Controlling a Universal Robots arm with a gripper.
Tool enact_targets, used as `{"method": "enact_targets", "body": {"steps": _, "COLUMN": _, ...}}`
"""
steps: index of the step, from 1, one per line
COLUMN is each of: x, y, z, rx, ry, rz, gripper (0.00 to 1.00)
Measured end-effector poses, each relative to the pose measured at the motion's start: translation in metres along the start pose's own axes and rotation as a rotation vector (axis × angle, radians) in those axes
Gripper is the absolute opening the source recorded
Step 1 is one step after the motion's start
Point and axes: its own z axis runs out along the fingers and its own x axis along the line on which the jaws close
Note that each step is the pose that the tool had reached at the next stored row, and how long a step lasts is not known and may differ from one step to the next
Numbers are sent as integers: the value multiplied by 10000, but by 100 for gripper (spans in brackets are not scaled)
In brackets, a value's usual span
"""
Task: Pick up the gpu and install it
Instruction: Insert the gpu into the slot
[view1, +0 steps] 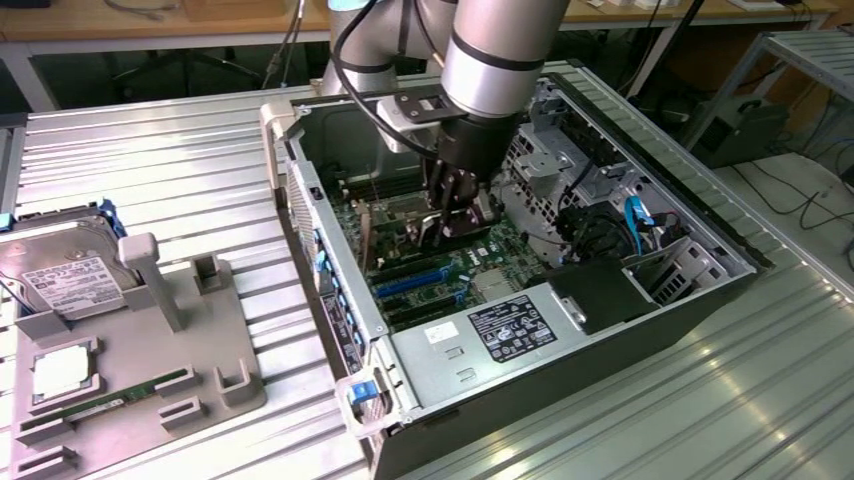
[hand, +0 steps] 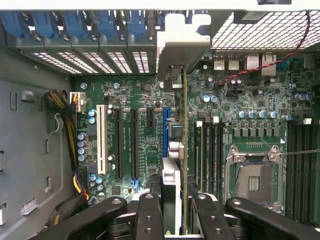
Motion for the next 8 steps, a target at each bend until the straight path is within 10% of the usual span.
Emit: {"method": "enact_targets", "body": {"steps": 8, "x": 42, "y": 30, "z": 70, "rx": 0, "ry": 0, "rz": 1, "gripper": 28}}
